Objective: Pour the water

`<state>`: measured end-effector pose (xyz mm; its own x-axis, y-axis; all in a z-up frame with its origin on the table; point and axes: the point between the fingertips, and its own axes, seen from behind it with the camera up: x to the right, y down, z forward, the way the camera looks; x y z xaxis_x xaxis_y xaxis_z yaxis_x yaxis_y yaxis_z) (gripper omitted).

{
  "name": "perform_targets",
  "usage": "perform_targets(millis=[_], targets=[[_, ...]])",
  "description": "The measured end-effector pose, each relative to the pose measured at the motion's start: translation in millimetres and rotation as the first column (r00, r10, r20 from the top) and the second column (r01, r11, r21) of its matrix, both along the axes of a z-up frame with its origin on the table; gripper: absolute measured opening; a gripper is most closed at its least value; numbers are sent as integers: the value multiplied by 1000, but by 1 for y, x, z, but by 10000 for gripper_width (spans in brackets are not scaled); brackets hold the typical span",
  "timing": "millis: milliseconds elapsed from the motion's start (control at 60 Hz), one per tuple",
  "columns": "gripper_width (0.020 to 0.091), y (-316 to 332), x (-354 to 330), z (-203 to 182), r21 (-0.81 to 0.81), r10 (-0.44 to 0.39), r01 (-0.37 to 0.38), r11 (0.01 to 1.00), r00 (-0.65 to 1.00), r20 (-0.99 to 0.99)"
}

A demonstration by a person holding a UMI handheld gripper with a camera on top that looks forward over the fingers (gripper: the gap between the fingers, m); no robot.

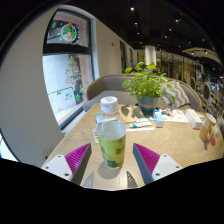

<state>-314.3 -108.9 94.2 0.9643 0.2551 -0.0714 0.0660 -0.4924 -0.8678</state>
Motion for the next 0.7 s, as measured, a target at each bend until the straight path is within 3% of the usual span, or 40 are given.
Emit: perform_targets(millis=[83, 133, 233, 250, 500, 700], targets=[[848, 28, -5, -12, 36, -24, 24, 999, 1000, 9], [803, 40, -10, -20, 45, -28, 28, 999, 1000, 2], [556, 55, -13, -27, 60, -33, 34, 998, 999, -9], [541, 55, -13, -27, 66, -35, 35, 997, 999, -5], [394, 50, 5, -10, 94, -44, 42, 995, 999, 15], [394, 48, 29, 78, 146, -24, 35, 989, 997, -73]])
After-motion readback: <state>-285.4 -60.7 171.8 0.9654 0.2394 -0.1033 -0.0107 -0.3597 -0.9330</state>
